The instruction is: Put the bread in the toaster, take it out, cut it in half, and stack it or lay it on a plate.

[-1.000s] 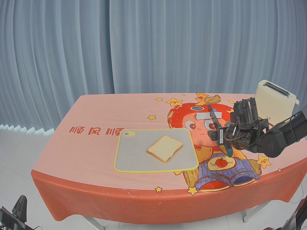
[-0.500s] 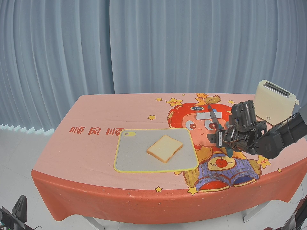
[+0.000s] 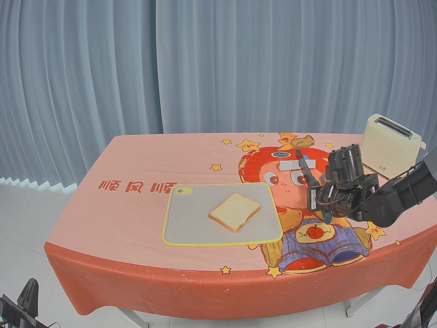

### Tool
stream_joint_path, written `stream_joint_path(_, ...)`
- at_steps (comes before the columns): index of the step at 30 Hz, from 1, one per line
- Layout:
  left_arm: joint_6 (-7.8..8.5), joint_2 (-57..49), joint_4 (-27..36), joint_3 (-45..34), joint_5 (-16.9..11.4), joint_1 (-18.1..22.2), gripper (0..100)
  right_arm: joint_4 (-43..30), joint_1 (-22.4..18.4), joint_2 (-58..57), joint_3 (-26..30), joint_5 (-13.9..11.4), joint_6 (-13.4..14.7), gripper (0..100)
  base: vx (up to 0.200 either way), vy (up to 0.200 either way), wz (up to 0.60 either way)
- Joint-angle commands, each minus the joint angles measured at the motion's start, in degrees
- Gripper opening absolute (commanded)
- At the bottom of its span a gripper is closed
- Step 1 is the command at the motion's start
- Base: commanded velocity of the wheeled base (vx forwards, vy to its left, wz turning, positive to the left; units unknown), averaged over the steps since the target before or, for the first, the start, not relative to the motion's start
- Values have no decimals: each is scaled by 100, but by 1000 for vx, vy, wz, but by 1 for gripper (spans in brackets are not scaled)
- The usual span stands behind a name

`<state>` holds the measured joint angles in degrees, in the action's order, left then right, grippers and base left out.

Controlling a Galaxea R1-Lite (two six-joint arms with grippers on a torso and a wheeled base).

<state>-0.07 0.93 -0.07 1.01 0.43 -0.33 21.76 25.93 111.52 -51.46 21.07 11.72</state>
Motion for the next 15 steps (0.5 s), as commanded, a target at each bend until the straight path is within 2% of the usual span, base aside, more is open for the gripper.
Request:
stream_joint_path(1, -10, -22, -1, -101, 10, -2, 0, 12, 26, 1, 30, -6, 6, 0, 0, 0, 0)
stream_joint_path(15, -1, -22, -1, -101, 1, -2, 0, 311, 35, -315, 101, -6, 15, 0, 0, 0, 0)
